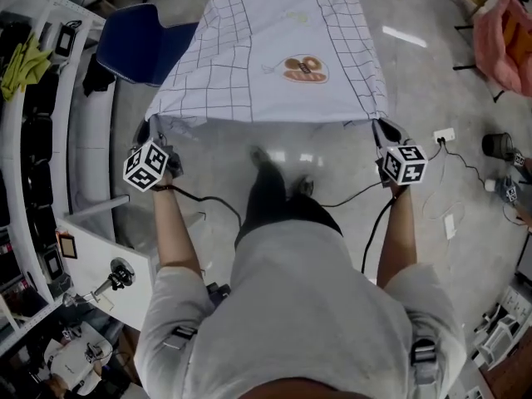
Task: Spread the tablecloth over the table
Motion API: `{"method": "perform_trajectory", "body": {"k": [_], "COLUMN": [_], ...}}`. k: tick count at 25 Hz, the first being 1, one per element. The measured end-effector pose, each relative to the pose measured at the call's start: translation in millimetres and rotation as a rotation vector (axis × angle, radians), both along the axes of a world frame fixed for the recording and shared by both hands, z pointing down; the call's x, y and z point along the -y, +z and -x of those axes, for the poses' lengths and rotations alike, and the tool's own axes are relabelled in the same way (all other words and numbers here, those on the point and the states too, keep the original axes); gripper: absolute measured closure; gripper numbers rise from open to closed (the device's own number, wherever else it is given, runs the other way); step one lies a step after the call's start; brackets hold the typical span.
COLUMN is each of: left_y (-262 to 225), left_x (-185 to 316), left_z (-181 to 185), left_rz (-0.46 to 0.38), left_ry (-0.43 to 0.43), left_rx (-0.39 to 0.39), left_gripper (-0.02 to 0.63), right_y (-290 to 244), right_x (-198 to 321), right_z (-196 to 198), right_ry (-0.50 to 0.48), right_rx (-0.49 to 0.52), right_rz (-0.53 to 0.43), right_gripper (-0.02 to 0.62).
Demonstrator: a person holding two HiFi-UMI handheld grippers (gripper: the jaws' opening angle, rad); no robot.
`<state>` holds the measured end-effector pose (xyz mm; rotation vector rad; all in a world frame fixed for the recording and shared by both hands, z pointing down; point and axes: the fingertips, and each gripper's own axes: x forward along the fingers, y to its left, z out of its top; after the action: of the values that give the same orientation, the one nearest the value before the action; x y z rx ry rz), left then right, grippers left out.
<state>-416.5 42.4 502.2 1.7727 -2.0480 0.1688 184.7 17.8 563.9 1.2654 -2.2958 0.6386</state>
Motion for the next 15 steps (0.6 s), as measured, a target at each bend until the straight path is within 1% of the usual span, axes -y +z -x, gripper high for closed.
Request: {"method": "perform_trajectory", "body": {"k": [4,7,9,10,12,13,14,15], "left_y": [-11,-24,-31,-33,-39,-43,-47,-52], "left_x": [1,8,13,15,23,30,40,53], "left_z": [16,22,22,22,21,18,11,-1], "left_rz": [-0.010,-0.028,-0.038,-0.040,-0.044,-0.049,-0.055,-0.064], "left_ry": [-0.047,-0.053,-0.048,-0.040,-0.017,0.002,0.028,0.065], "left_rx": [0.023,0.043,0.051,0.054,0.054,0.051,0.047,0.046], "left_gripper": [0.580,0.580,0.580,0.580,0.580,0.580,0.580,0.580], "right_y": [15,21,19,14,-5,-18,-31,-44], "right_x": [-6,0,7,12,26,35,47,59], "right_z": [52,96,119,124,117,101,76,44], "right_ry": [-0.063,-0.117,-0.125,-0.100,0.007,0.071,0.133,0.188], "right_rx": [0.056,0.103,0.166,0.224,0.379,0.445,0.480,0.479], "right_rz": [0.033,0.037,0.030,0.028,0.018,0.003,-0.019,-0.047], "right_gripper": [0.586,0.586,0.586,0.588,0.588,0.588,0.588,0.588]}}
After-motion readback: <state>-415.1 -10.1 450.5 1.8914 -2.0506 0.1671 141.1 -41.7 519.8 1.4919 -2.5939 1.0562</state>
